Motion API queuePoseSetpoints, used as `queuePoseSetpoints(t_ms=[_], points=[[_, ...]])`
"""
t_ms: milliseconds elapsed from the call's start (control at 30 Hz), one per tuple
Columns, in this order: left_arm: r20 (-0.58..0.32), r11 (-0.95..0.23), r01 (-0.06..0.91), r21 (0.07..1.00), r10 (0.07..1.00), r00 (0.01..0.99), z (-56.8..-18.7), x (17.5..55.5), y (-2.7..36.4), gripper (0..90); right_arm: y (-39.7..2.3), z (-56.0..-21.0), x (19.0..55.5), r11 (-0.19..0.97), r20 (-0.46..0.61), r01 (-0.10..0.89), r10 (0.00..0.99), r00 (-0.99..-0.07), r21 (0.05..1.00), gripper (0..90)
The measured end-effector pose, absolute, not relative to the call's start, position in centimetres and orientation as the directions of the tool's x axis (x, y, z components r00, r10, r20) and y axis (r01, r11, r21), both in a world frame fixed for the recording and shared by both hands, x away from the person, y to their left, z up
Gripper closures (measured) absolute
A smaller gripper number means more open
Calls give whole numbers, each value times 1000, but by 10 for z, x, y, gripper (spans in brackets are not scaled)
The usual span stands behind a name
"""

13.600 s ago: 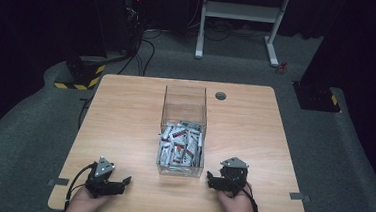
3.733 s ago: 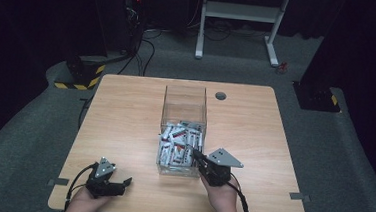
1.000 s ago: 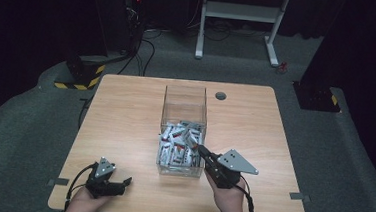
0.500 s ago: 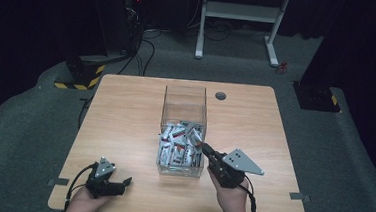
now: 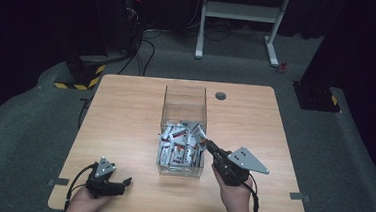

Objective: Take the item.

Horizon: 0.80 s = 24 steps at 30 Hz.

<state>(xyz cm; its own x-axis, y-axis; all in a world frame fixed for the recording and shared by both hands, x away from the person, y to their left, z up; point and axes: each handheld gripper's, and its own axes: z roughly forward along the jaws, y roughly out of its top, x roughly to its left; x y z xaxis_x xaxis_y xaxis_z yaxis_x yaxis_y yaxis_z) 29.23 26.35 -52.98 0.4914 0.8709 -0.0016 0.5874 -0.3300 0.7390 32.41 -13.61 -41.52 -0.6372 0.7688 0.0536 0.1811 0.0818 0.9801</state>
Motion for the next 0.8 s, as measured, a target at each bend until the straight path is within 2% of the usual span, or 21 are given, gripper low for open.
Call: queuePoseSetpoints(t_ms=[800], points=[[-3,-316,597,737,882,471,-530,292,264,152,-156,-413,336,73,38,167,813,-580,983,900]])
